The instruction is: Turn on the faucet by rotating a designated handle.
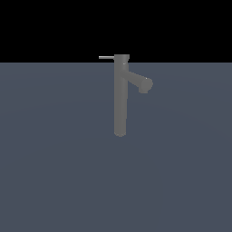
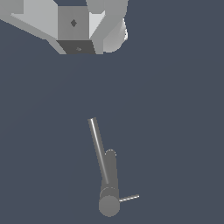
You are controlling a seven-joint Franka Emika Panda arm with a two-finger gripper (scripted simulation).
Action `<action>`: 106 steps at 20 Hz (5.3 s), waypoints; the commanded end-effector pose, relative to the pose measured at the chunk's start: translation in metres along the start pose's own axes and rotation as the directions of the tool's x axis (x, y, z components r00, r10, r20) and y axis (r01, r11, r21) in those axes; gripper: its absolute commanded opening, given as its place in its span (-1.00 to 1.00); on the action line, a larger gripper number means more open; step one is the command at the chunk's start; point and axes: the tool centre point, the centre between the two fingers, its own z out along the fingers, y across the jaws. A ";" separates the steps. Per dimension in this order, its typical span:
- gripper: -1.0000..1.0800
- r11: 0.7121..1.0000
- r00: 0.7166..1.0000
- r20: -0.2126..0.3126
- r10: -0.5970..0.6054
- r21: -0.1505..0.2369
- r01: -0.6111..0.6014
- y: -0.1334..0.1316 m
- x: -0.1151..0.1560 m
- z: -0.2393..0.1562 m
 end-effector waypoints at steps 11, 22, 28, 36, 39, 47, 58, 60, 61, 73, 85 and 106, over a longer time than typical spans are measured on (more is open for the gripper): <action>-1.00 1.000 1.000 0.001 -0.019 0.000 0.019 -0.003 0.023 0.016; -1.00 0.997 0.997 0.005 -0.078 0.000 0.078 -0.015 0.093 0.066; -1.00 0.993 0.993 0.007 -0.117 0.001 0.117 -0.025 0.138 0.098; -1.00 0.986 0.986 0.010 -0.166 0.002 0.166 -0.041 0.197 0.139; -1.00 0.983 0.983 0.011 -0.184 0.002 0.184 -0.047 0.218 0.153; -1.00 0.975 0.975 0.014 -0.221 0.003 0.221 -0.062 0.263 0.183; -1.00 0.971 0.970 0.015 -0.241 0.002 0.241 -0.071 0.287 0.197; -1.00 0.971 0.970 0.015 -0.241 0.002 0.241 -0.071 0.287 0.197; -1.00 0.971 0.970 0.015 -0.241 0.002 0.241 -0.071 0.287 0.197; -1.00 0.971 0.970 0.015 -0.241 0.002 0.241 -0.072 0.256 0.196; -1.00 0.970 0.970 0.009 -0.244 0.001 0.244 -0.063 0.233 0.196; -1.00 0.970 0.970 0.015 -0.241 0.002 0.241 0.009 0.203 0.195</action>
